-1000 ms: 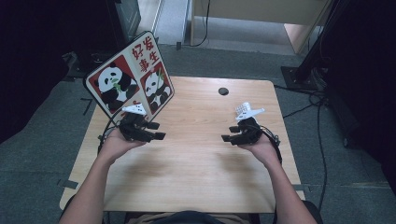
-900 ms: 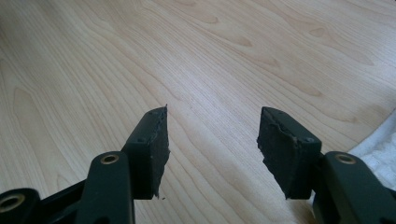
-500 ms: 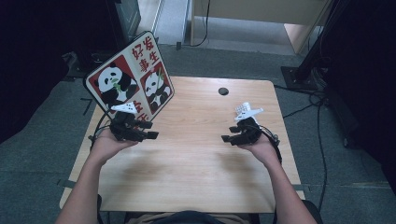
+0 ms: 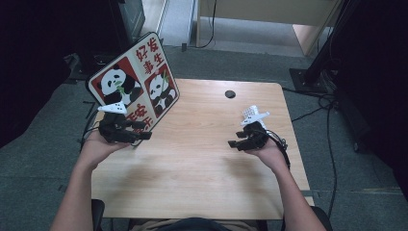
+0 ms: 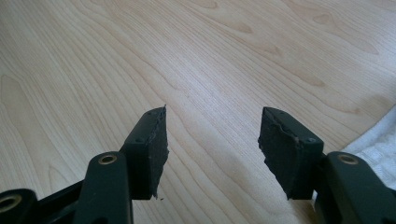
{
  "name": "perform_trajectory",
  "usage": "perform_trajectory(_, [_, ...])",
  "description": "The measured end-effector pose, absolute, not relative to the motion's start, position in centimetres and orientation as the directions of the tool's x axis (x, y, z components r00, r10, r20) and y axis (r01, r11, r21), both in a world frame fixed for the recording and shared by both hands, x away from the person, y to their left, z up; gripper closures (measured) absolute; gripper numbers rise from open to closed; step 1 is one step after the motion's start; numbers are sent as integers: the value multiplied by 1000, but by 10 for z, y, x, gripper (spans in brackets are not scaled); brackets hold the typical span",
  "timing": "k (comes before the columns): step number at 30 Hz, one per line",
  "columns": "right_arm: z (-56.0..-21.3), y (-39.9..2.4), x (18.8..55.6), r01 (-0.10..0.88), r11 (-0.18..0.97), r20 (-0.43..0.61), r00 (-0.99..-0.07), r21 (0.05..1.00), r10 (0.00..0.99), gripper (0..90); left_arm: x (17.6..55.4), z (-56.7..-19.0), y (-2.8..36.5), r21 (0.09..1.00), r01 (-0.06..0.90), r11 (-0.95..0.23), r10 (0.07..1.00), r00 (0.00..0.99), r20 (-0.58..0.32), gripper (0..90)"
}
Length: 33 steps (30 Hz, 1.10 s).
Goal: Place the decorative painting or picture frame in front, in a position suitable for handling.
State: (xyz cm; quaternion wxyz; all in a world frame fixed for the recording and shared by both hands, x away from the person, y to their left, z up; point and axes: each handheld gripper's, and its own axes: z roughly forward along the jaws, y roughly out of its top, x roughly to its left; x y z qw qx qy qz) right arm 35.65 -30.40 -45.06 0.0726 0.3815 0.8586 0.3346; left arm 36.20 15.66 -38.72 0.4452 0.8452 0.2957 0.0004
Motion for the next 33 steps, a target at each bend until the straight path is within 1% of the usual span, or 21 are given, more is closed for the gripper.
perform_trajectory(6, [-451, -305, 357, 611, 482, 134, -695, 628, 706, 420, 361, -384, 169, 749, 517, -414, 527, 807, -266, 400])
perform_trajectory(23, [-452, -305, 357, 610, 492, 132, -700, 621, 702, 410, 354, -376, 195, 758, 517, -397, 551, 795, -253, 425])
perform_trajectory(33, [-452, -305, 356, 613, 492, 132, -698, 618, 704, 409, 351, -372, 216, 768, 536, -350, 583, 766, -269, 422])
